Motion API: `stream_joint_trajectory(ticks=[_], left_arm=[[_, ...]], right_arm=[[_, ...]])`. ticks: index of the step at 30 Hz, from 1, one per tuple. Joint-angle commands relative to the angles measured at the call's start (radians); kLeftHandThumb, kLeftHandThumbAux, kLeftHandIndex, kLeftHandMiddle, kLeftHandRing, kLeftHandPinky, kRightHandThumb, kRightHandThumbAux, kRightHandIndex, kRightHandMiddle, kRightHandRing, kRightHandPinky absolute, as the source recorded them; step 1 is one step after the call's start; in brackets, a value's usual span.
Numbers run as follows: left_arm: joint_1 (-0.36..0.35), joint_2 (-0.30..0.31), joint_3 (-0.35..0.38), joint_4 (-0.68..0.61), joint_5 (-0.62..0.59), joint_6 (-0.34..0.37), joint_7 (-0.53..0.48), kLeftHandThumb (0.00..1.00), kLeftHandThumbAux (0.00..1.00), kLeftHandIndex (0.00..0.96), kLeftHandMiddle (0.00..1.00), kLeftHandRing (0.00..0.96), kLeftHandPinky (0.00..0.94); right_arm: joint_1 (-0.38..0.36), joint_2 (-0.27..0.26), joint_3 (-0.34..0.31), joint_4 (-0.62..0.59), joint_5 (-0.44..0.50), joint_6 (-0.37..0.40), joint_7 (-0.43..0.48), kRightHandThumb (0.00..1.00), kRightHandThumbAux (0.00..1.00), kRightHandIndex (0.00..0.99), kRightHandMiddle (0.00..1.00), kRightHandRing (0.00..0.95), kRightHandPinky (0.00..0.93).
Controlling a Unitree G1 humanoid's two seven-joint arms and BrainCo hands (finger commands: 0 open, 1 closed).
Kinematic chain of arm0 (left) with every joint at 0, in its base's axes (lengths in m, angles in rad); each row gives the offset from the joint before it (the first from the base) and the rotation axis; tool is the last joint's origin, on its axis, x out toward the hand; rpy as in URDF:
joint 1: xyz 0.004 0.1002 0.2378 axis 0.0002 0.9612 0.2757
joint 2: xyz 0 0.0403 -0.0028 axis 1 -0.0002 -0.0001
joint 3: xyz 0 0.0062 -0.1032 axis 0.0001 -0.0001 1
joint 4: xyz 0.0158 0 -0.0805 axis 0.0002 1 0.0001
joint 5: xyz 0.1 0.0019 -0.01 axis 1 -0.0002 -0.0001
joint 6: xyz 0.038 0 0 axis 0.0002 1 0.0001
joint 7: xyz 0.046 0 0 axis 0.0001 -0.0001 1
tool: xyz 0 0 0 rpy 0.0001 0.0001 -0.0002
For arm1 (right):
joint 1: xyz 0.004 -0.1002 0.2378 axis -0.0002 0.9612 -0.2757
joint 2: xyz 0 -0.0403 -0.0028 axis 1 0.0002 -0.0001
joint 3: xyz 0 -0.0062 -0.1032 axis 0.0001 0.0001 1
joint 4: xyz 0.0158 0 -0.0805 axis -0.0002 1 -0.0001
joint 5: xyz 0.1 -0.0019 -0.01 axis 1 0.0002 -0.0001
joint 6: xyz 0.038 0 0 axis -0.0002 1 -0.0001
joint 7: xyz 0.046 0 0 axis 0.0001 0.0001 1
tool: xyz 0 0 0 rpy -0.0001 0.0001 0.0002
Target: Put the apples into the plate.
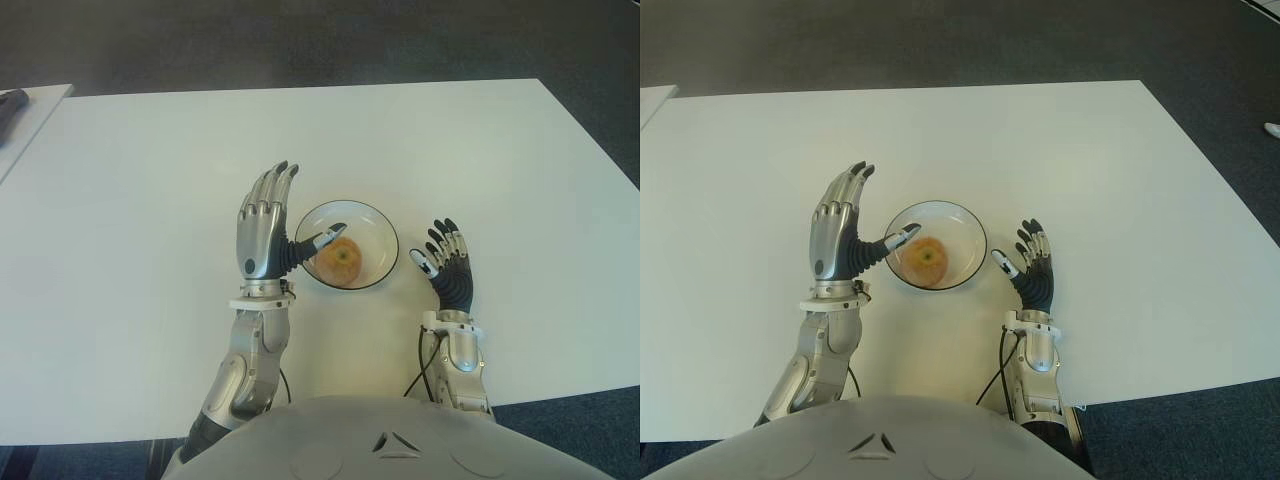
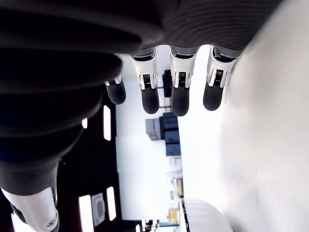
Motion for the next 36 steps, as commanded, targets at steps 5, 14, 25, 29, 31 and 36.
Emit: stream_joint_trajectory(ticks=[5,14,25,29,31,36], left_arm=[[0.155,-0.065,0.072,0.059,-0.368,-0.03,-0.138,0.2,0.463,0.136,0.125,0.126,0.165],[0.185,-0.099,0.177,0.18,-0.694,-0.075,-0.286,0.127,0.584,0.12,0.115,0.115,0.153],[0.19,-0.143,0.219,0.314,-0.827,-0.184,-0.318,0.057,0.653,0.111,0.136,0.134,0.166],[0.202,-0.152,0.215,0.302,-0.83,-0.171,-0.317,0.044,0.66,0.103,0.133,0.134,0.167],[0.209,-0.153,0.211,0.293,-0.828,-0.163,-0.316,0.039,0.662,0.105,0.138,0.141,0.177],[0.234,-0.134,0.203,0.266,-0.839,-0.147,-0.343,0.051,0.67,0.115,0.156,0.159,0.197]], right_arm=[[0.078,0.023,0.003,0.109,0.015,0.091,0.01,0.265,0.686,0.087,0.159,0.148,0.186],[0.09,0.013,-0.001,0.093,0.027,0.075,0.037,0.265,0.689,0.087,0.158,0.148,0.186],[0.095,0.013,-0.014,0.081,0.038,0.054,0.058,0.258,0.671,0.099,0.152,0.136,0.161],[0.095,0.016,-0.018,0.077,0.04,0.047,0.06,0.258,0.67,0.1,0.142,0.123,0.146],[0.096,0.016,-0.019,0.073,0.039,0.044,0.059,0.258,0.669,0.101,0.137,0.117,0.143],[0.094,0.015,-0.023,0.074,0.04,0.038,0.059,0.255,0.667,0.103,0.133,0.109,0.136]])
